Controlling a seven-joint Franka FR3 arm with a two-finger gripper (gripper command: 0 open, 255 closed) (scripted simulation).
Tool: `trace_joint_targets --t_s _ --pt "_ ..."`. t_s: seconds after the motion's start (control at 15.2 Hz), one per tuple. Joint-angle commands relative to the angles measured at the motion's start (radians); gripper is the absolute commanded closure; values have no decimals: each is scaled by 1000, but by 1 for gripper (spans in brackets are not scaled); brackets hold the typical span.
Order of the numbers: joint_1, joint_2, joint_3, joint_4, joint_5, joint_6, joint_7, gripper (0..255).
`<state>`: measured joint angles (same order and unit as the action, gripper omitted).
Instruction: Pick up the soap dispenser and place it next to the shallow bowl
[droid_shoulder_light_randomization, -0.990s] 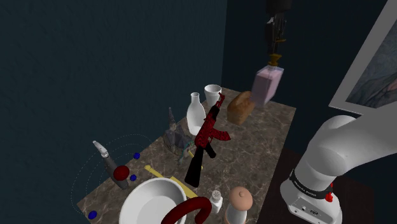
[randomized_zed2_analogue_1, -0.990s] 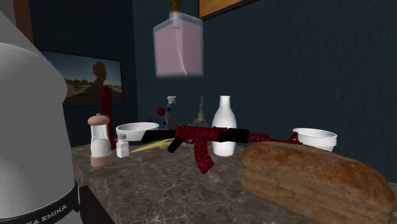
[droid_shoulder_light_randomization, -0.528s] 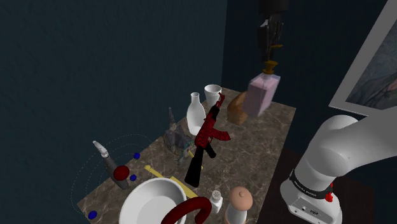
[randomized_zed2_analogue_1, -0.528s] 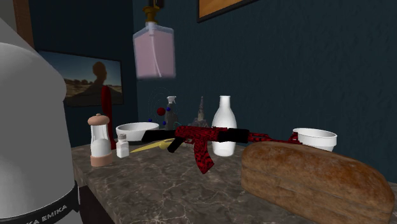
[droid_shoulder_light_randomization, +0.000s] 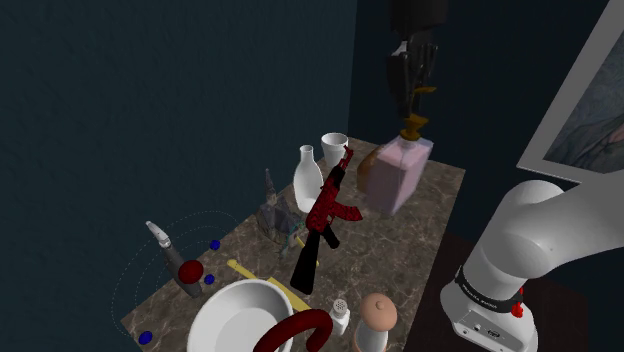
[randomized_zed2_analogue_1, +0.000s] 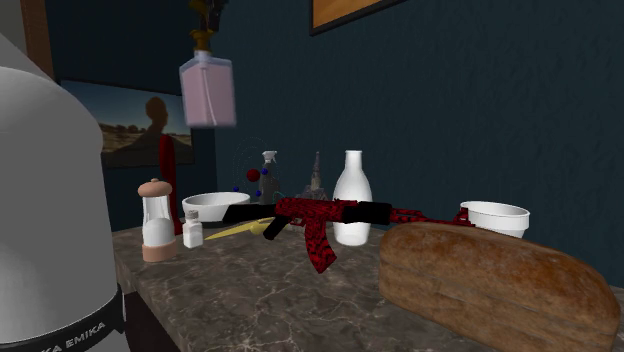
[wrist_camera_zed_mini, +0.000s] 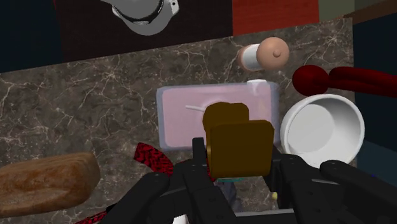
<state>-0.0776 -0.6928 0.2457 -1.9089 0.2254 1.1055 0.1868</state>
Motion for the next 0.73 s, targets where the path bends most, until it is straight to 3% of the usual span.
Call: trace_joint_targets --t_s 0.0,0.66 --pt "3 12 44 19 34 3 53 255" --pt "5 93 286 141 182 39 326 255"
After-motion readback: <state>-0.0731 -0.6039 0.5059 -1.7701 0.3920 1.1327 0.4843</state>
